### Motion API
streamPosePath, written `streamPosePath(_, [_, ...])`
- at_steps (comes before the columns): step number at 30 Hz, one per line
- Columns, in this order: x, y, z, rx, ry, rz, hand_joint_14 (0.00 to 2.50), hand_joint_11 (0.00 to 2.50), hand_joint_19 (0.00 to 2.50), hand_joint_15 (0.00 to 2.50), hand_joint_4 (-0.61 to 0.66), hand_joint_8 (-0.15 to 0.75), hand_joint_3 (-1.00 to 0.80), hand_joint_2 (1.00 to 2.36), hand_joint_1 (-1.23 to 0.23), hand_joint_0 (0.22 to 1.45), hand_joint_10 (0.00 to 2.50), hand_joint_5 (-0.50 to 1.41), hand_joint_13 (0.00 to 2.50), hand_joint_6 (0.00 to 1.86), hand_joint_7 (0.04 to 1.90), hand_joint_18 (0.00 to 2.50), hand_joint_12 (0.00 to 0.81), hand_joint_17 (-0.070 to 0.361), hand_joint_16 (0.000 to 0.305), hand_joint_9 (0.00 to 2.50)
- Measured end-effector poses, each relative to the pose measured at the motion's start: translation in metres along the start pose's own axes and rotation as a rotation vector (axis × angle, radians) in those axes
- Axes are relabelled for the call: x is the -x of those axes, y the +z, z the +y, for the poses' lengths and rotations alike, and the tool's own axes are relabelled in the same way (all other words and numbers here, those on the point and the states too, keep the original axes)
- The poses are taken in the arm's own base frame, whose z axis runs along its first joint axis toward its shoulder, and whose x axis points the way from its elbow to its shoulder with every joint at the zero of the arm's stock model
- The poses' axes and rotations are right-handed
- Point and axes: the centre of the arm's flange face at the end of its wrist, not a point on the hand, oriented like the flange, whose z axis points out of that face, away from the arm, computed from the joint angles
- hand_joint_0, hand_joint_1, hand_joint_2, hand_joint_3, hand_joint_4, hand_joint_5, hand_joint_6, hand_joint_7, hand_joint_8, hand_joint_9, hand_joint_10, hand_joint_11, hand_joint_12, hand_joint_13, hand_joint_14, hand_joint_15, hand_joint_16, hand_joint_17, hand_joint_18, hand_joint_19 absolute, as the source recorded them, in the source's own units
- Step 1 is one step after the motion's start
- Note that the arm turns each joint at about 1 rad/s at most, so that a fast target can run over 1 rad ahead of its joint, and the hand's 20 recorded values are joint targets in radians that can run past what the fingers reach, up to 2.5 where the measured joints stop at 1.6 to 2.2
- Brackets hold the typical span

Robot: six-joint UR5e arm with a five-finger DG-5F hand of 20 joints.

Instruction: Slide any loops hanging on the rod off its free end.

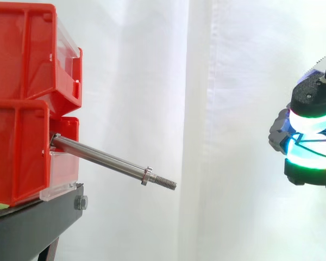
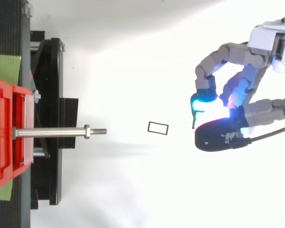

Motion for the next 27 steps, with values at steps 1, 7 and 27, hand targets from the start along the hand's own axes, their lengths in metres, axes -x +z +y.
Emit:
streamPosePath(1, [0.0001,0.0,0.0,0.0,0.0,0.0,0.02,1.01,0.51,0.53,0.07,0.316,-0.09,1.02,-0.74,0.59,0.03,-0.11,0.93,0.92,1.0,0.97,0.395,0.126,0.056,1.26])
streamPosePath(7, [0.0,-0.0001,-0.0001,-0.001,0.0,0.0,0.02,1.03,0.55,0.55,0.09,0.279,-0.33,1.01,-0.74,0.6,0.03,-0.12,0.88,0.93,0.96,0.88,0.357,0.108,0.048,1.21])
streamPosePath(27, [0.0004,-0.0002,-0.0002,-0.001,0.001,0.0,0.02,1.02,0.58,0.55,0.08,0.278,-0.37,1.01,-0.56,0.58,0.03,-0.11,0.88,0.91,1.01,0.88,0.362,0.111,0.049,1.25])
